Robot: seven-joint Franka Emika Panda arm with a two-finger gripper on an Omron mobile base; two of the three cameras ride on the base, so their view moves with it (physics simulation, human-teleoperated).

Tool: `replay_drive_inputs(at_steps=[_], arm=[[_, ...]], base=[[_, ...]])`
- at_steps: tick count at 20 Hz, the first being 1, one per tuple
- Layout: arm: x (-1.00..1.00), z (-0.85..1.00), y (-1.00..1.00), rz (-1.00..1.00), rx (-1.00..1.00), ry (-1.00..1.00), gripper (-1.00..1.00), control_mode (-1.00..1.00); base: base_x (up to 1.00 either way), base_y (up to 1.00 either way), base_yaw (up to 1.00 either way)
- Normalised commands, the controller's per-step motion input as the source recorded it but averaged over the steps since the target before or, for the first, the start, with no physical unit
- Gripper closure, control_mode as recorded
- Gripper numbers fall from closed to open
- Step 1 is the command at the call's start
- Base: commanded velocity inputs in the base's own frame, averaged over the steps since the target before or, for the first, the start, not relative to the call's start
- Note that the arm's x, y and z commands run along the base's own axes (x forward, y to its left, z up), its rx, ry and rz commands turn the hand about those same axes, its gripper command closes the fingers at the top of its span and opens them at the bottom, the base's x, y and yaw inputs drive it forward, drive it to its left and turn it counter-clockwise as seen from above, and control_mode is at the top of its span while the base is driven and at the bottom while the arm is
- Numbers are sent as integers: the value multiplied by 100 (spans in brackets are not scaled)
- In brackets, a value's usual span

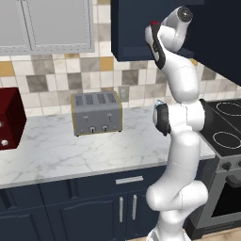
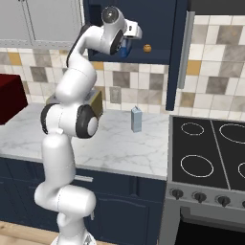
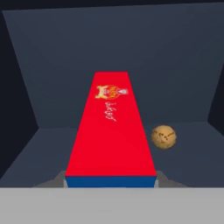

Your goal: Pick the boxed food and boxed food from the counter and place them in the cabinets closest to them.

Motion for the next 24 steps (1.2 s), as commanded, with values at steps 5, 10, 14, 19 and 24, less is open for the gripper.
replay_drive_inputs(at_steps=[5,10,14,19,24], arm=[[36,-3,0,1,0,-2,100,-100],[38,-2,0,0,0,-3,100,-100],[36,-3,0,0,0,-3,100,-100],[36,-2,0,1,0,-3,100,-100],[33,-2,0,1,0,-4,100,-100]], base=[[0,0,0],[0,0,0],[0,0,0],[0,0,0],[0,0,0]])
